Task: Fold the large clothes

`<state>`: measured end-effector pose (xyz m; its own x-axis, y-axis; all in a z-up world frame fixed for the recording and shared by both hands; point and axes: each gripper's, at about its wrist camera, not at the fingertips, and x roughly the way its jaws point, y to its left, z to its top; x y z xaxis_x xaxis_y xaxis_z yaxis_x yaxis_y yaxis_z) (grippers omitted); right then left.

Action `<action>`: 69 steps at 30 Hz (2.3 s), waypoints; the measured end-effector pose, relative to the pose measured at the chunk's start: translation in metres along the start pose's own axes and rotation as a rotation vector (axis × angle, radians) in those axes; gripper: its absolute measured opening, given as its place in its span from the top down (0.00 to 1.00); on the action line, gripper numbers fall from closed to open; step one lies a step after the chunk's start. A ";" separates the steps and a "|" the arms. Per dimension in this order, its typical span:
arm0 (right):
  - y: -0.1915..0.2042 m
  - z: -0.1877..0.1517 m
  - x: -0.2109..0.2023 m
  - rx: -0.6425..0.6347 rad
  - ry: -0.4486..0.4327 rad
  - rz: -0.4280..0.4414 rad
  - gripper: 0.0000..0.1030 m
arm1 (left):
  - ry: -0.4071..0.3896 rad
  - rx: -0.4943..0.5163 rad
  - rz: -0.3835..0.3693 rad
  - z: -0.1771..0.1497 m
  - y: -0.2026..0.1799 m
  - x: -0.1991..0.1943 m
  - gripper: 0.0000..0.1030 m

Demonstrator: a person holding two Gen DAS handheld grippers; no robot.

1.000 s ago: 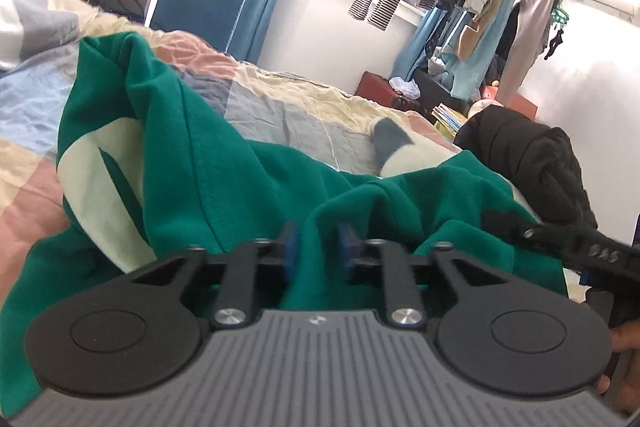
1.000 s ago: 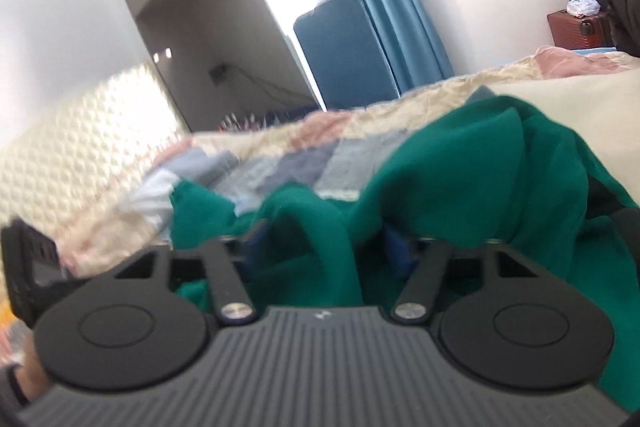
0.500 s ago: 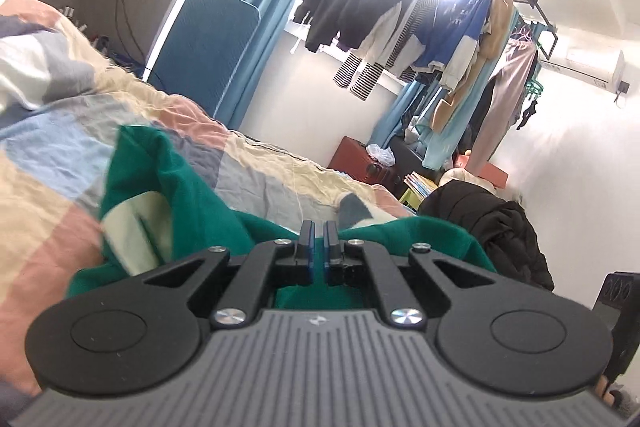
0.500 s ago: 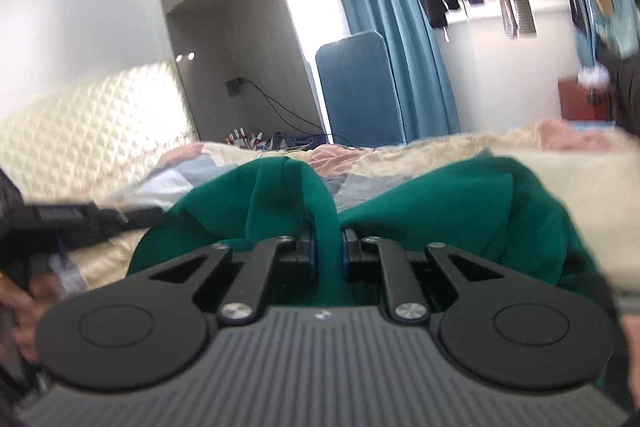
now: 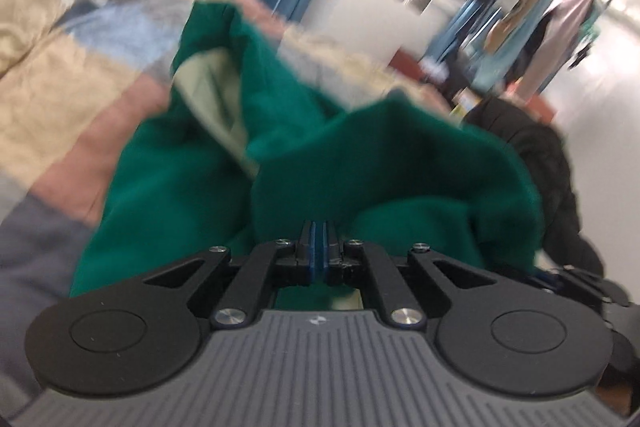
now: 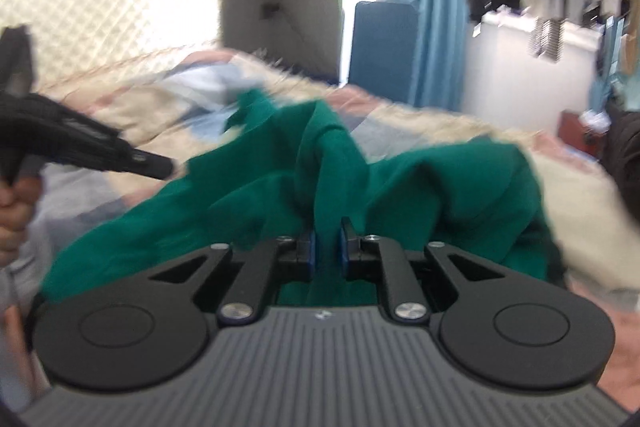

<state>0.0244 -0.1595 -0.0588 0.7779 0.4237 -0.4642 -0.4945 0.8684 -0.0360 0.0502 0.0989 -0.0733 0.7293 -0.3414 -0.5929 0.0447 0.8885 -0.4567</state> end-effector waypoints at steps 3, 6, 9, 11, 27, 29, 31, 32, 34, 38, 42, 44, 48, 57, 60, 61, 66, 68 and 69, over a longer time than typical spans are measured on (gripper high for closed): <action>0.014 -0.004 -0.006 -0.016 0.049 0.107 0.87 | 0.014 0.000 0.008 -0.004 0.004 0.001 0.96; 0.034 -0.011 0.002 -0.035 0.170 0.198 0.88 | -0.023 -0.042 -0.001 0.000 0.010 -0.006 0.95; 0.058 -0.017 0.006 -0.134 0.253 0.194 0.88 | -0.064 -0.085 -0.014 0.009 0.012 -0.012 0.95; 0.066 -0.020 0.008 -0.158 0.314 0.185 0.88 | -0.088 -0.102 -0.040 0.012 0.015 -0.015 0.93; -0.007 0.004 -0.043 0.214 0.082 0.287 0.39 | -0.249 -0.010 -0.196 0.034 -0.014 -0.030 0.45; -0.013 0.003 -0.045 0.266 0.014 0.280 0.39 | -0.246 0.017 -0.192 0.037 -0.022 -0.027 0.45; -0.010 0.001 -0.040 0.287 -0.008 0.253 0.39 | -0.239 0.041 -0.176 0.038 -0.030 -0.023 0.46; -0.008 0.000 -0.036 0.302 -0.022 0.231 0.38 | -0.234 0.051 -0.170 0.038 -0.031 -0.021 0.46; -0.005 0.000 -0.023 0.329 -0.034 0.217 0.40 | -0.220 0.066 -0.143 0.036 -0.033 -0.015 0.46; 0.003 0.003 0.011 0.315 -0.006 0.199 0.46 | -0.191 0.086 -0.090 0.031 -0.033 -0.007 0.46; 0.017 -0.010 0.040 0.287 0.110 0.264 0.52 | -0.199 0.091 -0.075 0.029 -0.030 -0.008 0.46; 0.026 -0.018 0.047 0.252 0.176 0.285 0.52 | -0.185 0.084 -0.081 0.028 -0.028 -0.007 0.46; 0.037 -0.026 0.045 0.192 0.251 0.250 0.52 | -0.141 0.082 -0.054 0.023 -0.024 -0.002 0.47; 0.031 -0.033 0.039 0.256 0.301 0.238 0.54 | 0.050 0.125 0.115 0.003 -0.015 0.037 0.66; 0.021 -0.032 0.037 0.291 0.300 0.236 0.54 | 0.174 0.122 0.198 -0.011 -0.005 0.059 0.75; 0.017 -0.030 0.038 0.314 0.302 0.234 0.54 | 0.214 0.118 0.217 -0.016 -0.001 0.065 0.77; -0.018 -0.027 0.011 0.460 0.262 0.208 0.52 | 0.179 0.061 0.188 -0.011 0.010 0.043 0.77; -0.035 -0.026 -0.003 0.506 0.245 0.161 0.50 | 0.134 0.007 0.169 -0.003 0.020 0.025 0.75; -0.046 -0.026 -0.009 0.514 0.243 0.100 0.44 | 0.117 -0.012 0.175 0.000 0.024 0.017 0.69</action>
<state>0.0300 -0.2097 -0.0758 0.5958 0.4916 -0.6352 -0.2617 0.8665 0.4251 0.0640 0.1147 -0.0947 0.6407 -0.2164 -0.7366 -0.0843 0.9338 -0.3477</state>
